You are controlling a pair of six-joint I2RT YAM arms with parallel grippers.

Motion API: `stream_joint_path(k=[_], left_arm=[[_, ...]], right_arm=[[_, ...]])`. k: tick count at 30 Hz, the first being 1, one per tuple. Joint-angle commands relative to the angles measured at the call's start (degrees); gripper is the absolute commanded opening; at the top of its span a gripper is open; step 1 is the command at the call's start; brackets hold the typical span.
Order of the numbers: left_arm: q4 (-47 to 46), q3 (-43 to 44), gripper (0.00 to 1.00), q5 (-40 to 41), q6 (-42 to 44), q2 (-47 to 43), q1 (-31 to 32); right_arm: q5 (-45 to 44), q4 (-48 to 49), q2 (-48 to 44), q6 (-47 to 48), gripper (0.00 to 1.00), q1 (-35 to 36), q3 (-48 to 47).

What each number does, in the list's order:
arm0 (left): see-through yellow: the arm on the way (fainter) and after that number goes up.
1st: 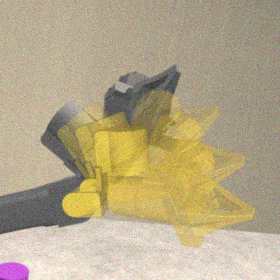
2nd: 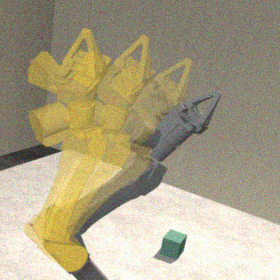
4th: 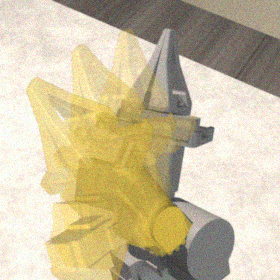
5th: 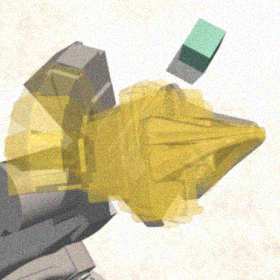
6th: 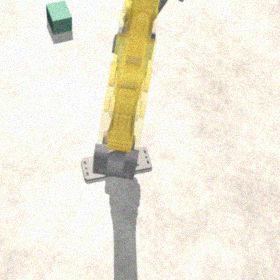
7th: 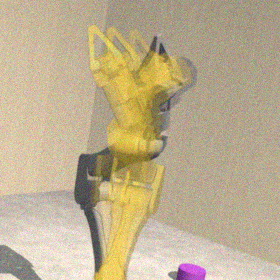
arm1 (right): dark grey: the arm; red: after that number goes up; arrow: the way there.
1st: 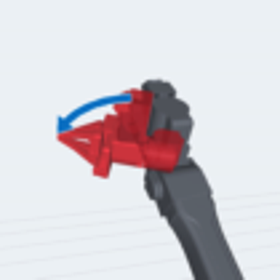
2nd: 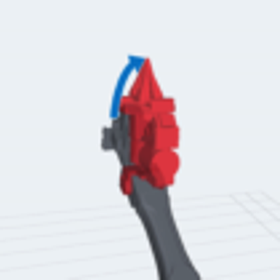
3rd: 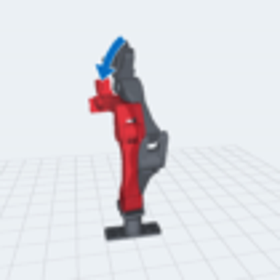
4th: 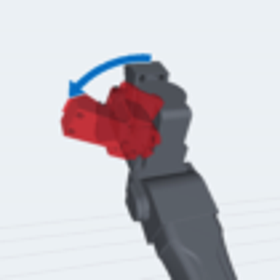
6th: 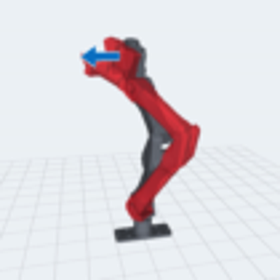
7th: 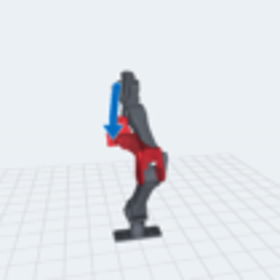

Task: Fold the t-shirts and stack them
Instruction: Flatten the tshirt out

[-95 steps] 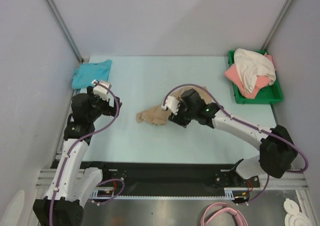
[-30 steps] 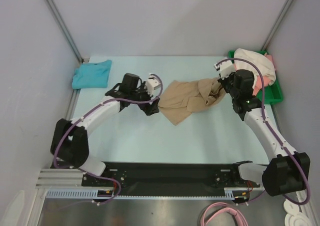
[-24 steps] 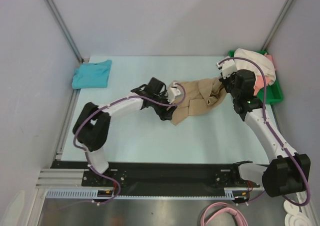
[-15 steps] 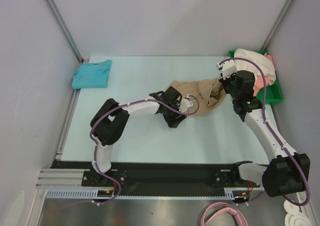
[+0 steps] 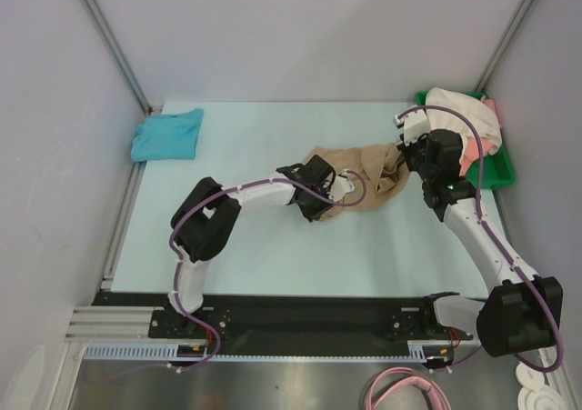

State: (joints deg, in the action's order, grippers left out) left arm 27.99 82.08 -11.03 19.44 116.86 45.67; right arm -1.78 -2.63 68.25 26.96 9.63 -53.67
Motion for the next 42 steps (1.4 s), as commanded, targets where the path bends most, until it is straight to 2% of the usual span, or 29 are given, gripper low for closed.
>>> stream_joint_path(k=[1,5,6,8,9,11,12,14,15,17,20,21,23,24,25,27,28,30,33,34,36,39,42], left_arm=[[1.2,1.6,0.01,0.7,0.4,0.4,0.6],[0.9,-4.5,0.00,3.4,2.1,-8.3,0.3],[0.1,-9.3,0.00,5.7,3.5,-14.6,-0.7],[-1.8,-14.1,0.00,7.9,4.8,-21.6,-2.9],[-2.3,-17.9,0.00,8.1,6.3,-28.5,-6.4],[-2.1,-20.8,0.00,8.0,7.8,-35.3,-10.7],[-2.3,-23.7,0.00,8.0,9.6,-41.7,-14.8],[-3.4,-27.0,0.00,9.4,12.0,-48.4,-18.0],[-4.1,-30.8,0.00,10.3,15.0,-54.5,-19.7],[-6.5,-35.1,0.00,14.9,18.7,-62.2,-20.1],[-11.3,-42.8,0.01,19.7,21.0,-67.3,-20.5],[-12.2,-45.5,0.01,20.6,21.4,-67.4,-20.9],[-14.5,-47.2,0.09,22.3,22.4,-65.4,-22.5],[-15.5,-47.8,0.18,22.5,22.4,-64.1,-23.2],[-16.3,-47.8,0.33,22.6,22.3,-62.7,-24.0],[-20.5,-47.2,0.46,24.1,21.2,-58.8,-25.9],[-22.2,-46.8,0.63,25.3,20.6,-57.6,-26.2],[-23.5,-44.9,0.71,24.6,19.4,-56.3,-26.2],[-18.1,-43.2,0.79,17.9,17.3,-59.4,-26.3],[-16.3,-43.1,0.80,12.2,17.2,-60.3,-26.2],[-11.7,-43.2,0.79,6.9,17.8,-61.9,-25.8],[-10.5,-45.8,0.66,5.6,19.8,-61.9,-25.2],[-10.1,-48.1,0.68,6.3,20.5,-61.0,-25.2]], right_arm=[[0.5,3.3,-0.2,-0.8,0.00,0.0,0.1],[0.3,2.9,-3.2,-0.6,0.00,-0.3,0.0],[0.4,1.2,-4.0,-0.6,0.00,-0.4,-0.1],[-0.3,-0.2,-5.7,-0.5,0.00,-0.6,-0.6],[-0.7,-1.0,-7.3,-0.5,0.00,-0.6,-1.6],[-0.3,-3.8,-9.3,-0.6,0.00,-1.2,-3.2],[-0.1,-4.7,-11.9,-0.8,0.00,-1.3,-3.6],[1.2,-8.0,-14.6,-1.1,0.00,-1.5,-4.5],[3.0,-9.3,-15.9,-1.7,0.00,-1.5,-5.2],[5.9,-12.5,-18.4,-2.7,0.00,-1.5,-5.0],[6.1,-13.8,-17.1,-2.8,0.00,-1.4,-2.1],[5.3,-13.5,-16.0,-1.9,0.00,-1.5,-1.1],[2.8,-10.7,-12.9,0.5,0.00,-2.1,1.9],[2.5,-9.8,-11.9,1.3,0.00,-2.3,2.7],[2.4,-7.9,-10.9,1.9,0.00,-2.7,3.9],[2.7,-6.4,-7.2,1.8,0.00,-3.3,4.2],[2.7,-5.8,-5.7,1.6,0.00,-3.4,4.2],[2.4,-4.6,-2.7,0.3,0.00,-3.4,3.3],[2.9,-4.2,-1.5,-1.5,0.00,-3.3,2.7],[3.3,-4.0,-1.5,-1.6,0.00,-3.2,2.9],[3.4,-3.6,-1.8,-2.0,0.00,-3.0,3.5],[3.0,-3.2,-2.1,-2.2,0.00,-2.3,4.3],[2.8,-3.3,-2.2,-2.2,0.00,-1.8,4.5]])
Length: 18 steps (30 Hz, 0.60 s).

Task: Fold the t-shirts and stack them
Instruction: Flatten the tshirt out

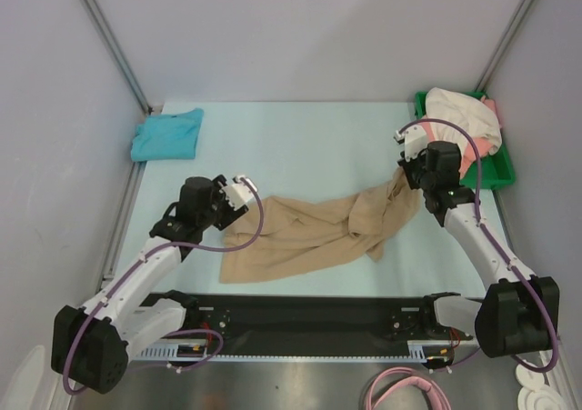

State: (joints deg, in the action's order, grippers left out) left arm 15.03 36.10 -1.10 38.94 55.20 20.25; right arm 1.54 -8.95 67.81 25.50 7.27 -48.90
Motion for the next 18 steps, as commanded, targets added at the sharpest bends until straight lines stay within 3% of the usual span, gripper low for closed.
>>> stream_joint_path(k=[1,9,18], left_arm=[[3.5,-2.6,0.67,-4.3,0.7,0.7,0.2],[8.1,-5.2,0.68,-8.0,-0.5,-1.2,0.3],[5.7,-6.0,0.76,-9.7,-2.7,-0.2,0.9]], right_arm=[[-0.6,3.1,-1.7,-0.7,0.00,0.6,-0.2],[-1.5,3.9,-0.9,-0.3,0.00,1.9,0.0],[-3.9,4.5,-0.3,0.4,0.00,3.2,0.6]])
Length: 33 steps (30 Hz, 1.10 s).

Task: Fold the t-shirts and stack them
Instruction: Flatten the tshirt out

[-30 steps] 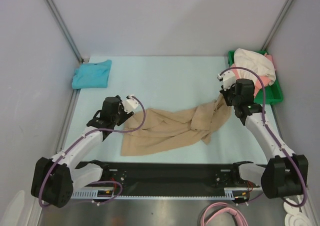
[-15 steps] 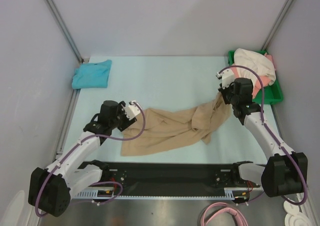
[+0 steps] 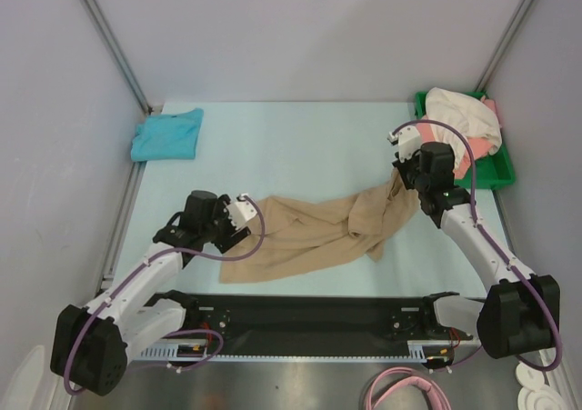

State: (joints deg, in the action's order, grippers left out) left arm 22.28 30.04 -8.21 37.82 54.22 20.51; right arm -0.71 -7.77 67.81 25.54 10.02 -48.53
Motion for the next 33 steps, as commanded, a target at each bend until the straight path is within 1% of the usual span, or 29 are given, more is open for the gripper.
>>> stream_joint_path(k=[1,3,8,11,13,14,15,16,18,19,20,21,22,26,28,29,30,31,33], left_arm=[[-2.2,0.0,0.76,-2.5,-1.8,1.5,0.8],[-3.0,0.3,0.75,-2.4,-2.2,3.5,1.3],[-4.5,1.2,0.68,-2.4,-3.7,7.0,1.5],[-6.6,1.4,0.53,-0.5,-4.6,6.9,1.5],[-8.3,1.9,0.37,1.3,-5.0,5.8,1.5],[-9.0,1.9,0.37,2.5,-5.4,5.6,1.5],[-9.9,2.3,0.28,3.4,-5.6,5.3,1.5],[-11.9,2.5,0.24,4.0,-5.7,4.9,1.5],[-13.7,3.8,0.20,5.0,-5.7,5.3,1.5],[-14.3,4.7,0.19,4.8,-5.6,7.0,1.5],[-14.1,5.6,0.15,4.5,-5.7,8.3,1.5],[-13.8,7.7,0.06,4.1,-5.9,9.5,1.5],[-13.9,8.6,0.00,4.0,-6.0,12.1,1.5],[-17.3,11.0,0.01,4.8,-5.7,18.2,1.5],[-16.9,12.5,0.01,5.1,-6.0,20.7,1.5],[-16.1,12.9,0.06,5.0,-6.1,20.8,1.5],[-14.6,12.9,0.38,4.9,-6.3,20.5,1.5],[-14.0,12.3,0.50,5.0,-6.4,18.2,1.5],[-13.3,8.9,0.67,5.7,-5.9,14.4,1.5]], right_arm=[[-1.7,3.4,-0.3,0.5,0.00,0.6,0.2],[-2.0,3.5,-0.3,0.6,0.00,0.7,0.2],[-2.5,3.6,-0.3,0.7,0.00,0.8,0.4],[-2.6,4.1,-0.5,0.9,0.00,0.7,0.5],[-2.7,4.3,-0.6,1.0,0.00,0.7,0.7],[-2.7,4.3,-0.6,1.0,0.00,0.7,0.7],[-2.7,4.3,-0.6,1.1,0.00,0.7,0.7],[-2.7,4.3,-0.6,1.2,0.00,0.8,0.9],[-2.9,4.6,-0.4,1.2,0.00,0.8,0.8],[-3.0,4.6,-0.4,1.2,0.00,0.9,0.9],[-3.1,4.5,-0.3,1.2,0.00,0.9,0.8],[-3.2,4.6,-0.4,1.3,0.00,0.9,0.8],[-3.3,4.6,-0.6,1.3,0.00,0.9,0.9],[-3.7,4.8,-0.8,1.5,0.00,0.8,1.4],[-3.8,4.8,-1.0,1.7,0.00,0.8,1.5],[-3.8,4.8,-1.3,1.7,0.00,0.6,1.6],[-3.5,4.5,-1.5,1.7,0.00,0.5,1.7],[-3.3,4.4,-2.3,1.6,0.00,0.4,1.9],[-2.5,4.3,-3.2,1.4,0.00,0.0,2.2]])
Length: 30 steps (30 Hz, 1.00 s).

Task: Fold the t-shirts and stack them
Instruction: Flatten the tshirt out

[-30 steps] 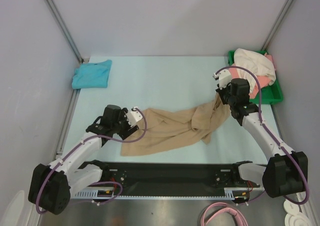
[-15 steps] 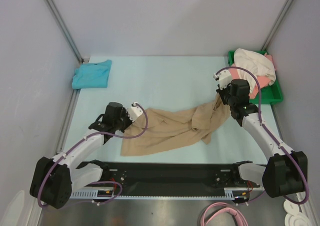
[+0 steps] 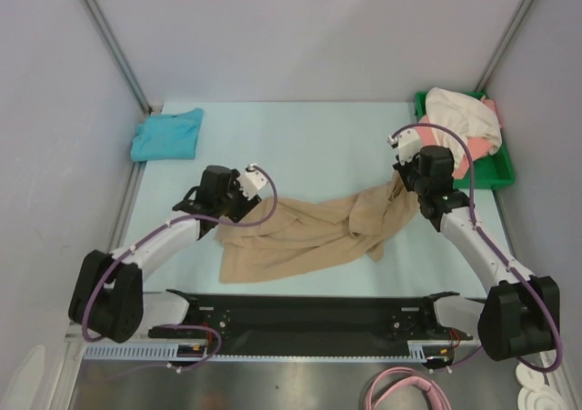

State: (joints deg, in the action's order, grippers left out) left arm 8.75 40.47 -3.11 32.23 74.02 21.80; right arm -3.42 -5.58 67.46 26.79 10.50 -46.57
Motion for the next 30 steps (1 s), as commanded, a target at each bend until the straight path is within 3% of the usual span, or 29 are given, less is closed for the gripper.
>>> stream_joint_path(k=[1,7,10,19,30], left_arm=[[0.2,-3.3,0.69,1.5,0.2,-10.0,0.2],[6.4,-12.2,0.70,4.3,8.4,-23.8,-2.4],[10.4,-14.0,0.66,3.6,10.8,-26.5,-4.9],[13.0,-14.0,0.61,-8.3,13.8,-21.6,-15.6],[21.1,-12.3,0.62,-14.9,16.6,-22.0,-16.9]], right_arm=[[0.4,2.0,-3.2,0.1,0.00,-0.6,0.3],[1.3,2.2,-3.1,0.0,0.00,-0.6,0.4],[1.1,2.1,-2.7,0.1,0.00,-0.3,0.2],[1.1,1.3,-3.5,-0.2,0.00,-0.2,0.1],[1.0,2.0,-2.6,0.2,0.00,-0.4,0.4]])
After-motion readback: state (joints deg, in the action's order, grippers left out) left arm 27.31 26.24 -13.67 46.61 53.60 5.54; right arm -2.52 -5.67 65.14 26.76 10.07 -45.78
